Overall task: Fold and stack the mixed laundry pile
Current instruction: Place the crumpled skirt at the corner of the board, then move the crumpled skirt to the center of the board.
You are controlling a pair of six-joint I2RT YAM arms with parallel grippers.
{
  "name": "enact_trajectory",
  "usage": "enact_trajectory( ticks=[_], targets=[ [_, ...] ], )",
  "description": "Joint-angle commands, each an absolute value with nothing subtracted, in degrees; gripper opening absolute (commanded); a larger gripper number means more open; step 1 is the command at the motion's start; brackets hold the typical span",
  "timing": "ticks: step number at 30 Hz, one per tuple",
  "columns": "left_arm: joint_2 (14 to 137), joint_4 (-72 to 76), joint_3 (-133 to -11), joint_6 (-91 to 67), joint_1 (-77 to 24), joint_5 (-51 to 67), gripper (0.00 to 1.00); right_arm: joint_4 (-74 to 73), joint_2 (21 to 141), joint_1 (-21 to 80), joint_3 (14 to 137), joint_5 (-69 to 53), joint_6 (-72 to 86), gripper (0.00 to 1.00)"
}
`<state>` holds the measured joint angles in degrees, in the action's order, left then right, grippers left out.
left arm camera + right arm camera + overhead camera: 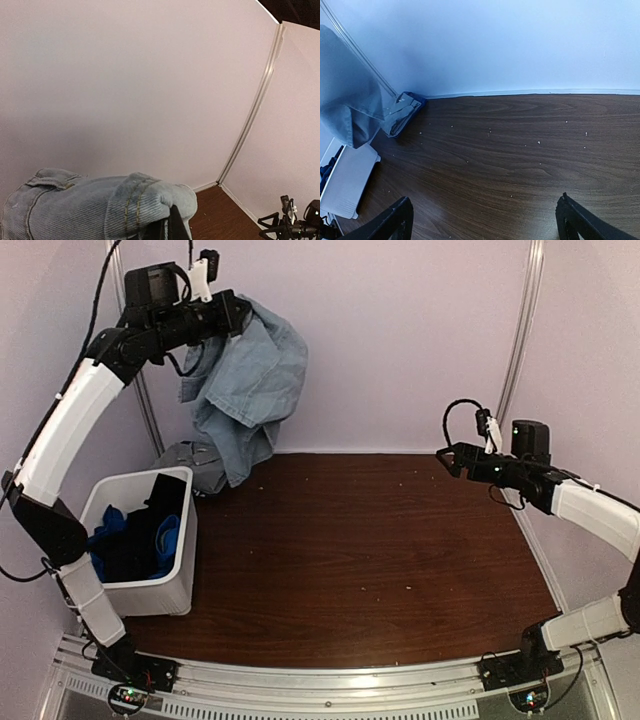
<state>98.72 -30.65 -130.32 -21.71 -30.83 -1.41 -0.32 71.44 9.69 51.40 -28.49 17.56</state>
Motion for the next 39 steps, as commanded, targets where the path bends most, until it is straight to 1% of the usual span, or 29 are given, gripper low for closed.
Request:
enact_trajectory(
  ticks=[1,2,3,4,5,6,7,8,10,12,14,16,18,22,25,28,30,34,39],
  targets=[
    [103.9,-20.8,-132.5,-16.1,-38.2,7.3,0.00,-1.0,68.9,8.5,52.9,-26.9,18.5,1.00],
    [105.2,-20.6,-132.0,-15.5,-38.6,11.3,0.00,-1.3,68.7,8.1,52.8,-26.9,18.6,1.00],
    [106.7,-21.3,-131.5,-14.6,-38.7,15.1,0.04,-1.6,68.5,7.8,52.8,-27.0,18.7,1.00],
    [107.9,-23.3,-131.3,-13.1,-38.8,18.3,0.21,-2.1,68.4,7.4,52.8,-27.2,18.7,1.00],
    [109.0,-26.3,-131.1,-11.5,-38.8,19.0,0.41,-2.7,68.2,7.3,52.9,-27.4,18.6,1.00],
    [109.2,-28.9,-129.6,-10.3,-38.6,18.9,0.58,-3.5,67.9,7.1,52.9,-27.5,18.2,1.00],
    [108.4,-30.3,-126.8,-9.4,-38.7,18.2,0.69,-4.4,67.5,7.0,52.9,-27.4,17.8,1.00],
    [106.2,-29.9,-121.6,-8.7,-38.7,17.5,0.78,-5.2,67.0,7.0,52.8,-27.5,17.3,1.00],
    [99.0,-25.5,-106.4,-9.4,-38.6,15.5,0.96,-6.6,66.4,7.0,52.4,-28.2,16.1,1.00],
    [93.6,-20.7,-94.5,-12.8,-37.4,15.6,0.98,-7.9,66.7,7.2,52.3,-30.3,15.4,1.00],
    [90.8,-18.0,-86.8,-16.5,-35.8,16.1,0.98,-8.2,68.1,7.4,52.4,-31.1,15.0,1.00],
    [90.9,-16.8,-82.5,-18.3,-35.0,16.7,0.98,-8.9,71.1,7.6,53.9,-31.6,14.3,1.00],
    [92.5,-16.5,-80.9,-19.3,-35.0,17.7,0.98,-9.1,75.7,8.1,56.2,-31.7,13.5,1.00],
    [97.4,-14.0,-81.1,-20.7,-34.9,19.7,0.98,-11.5,88.2,9.9,63.4,-31.0,12.3,0.99],
    [103.4,-14.8,-85.2,-20.1,-34.7,20.3,0.98,-10.0,95.8,12.9,66.9,-30.6,12.0,1.00],
    [107.8,-16.2,-89.0,-20.5,-34.0,22.8,0.98,-13.6,104.5,15.8,72.8,-30.3,10.7,1.00],
    [108.6,-16.0,-89.8,-22.7,-32.8,25.2,0.98,-17.0,107.8,17.2,77.4,-30.6,11.1,1.00],
    [108.4,-16.9,-90.7,-28.3,-31.1,29.2,0.98,-22.0,110.8,20.1,88.0,-29.8,15.1,1.00],
    [107.1,-23.6,-92.0,-29.8,-31.1,25.5,0.98,-33.4,120.0,21.3,106.3,-26.5,15.4,1.00]
  ],
)
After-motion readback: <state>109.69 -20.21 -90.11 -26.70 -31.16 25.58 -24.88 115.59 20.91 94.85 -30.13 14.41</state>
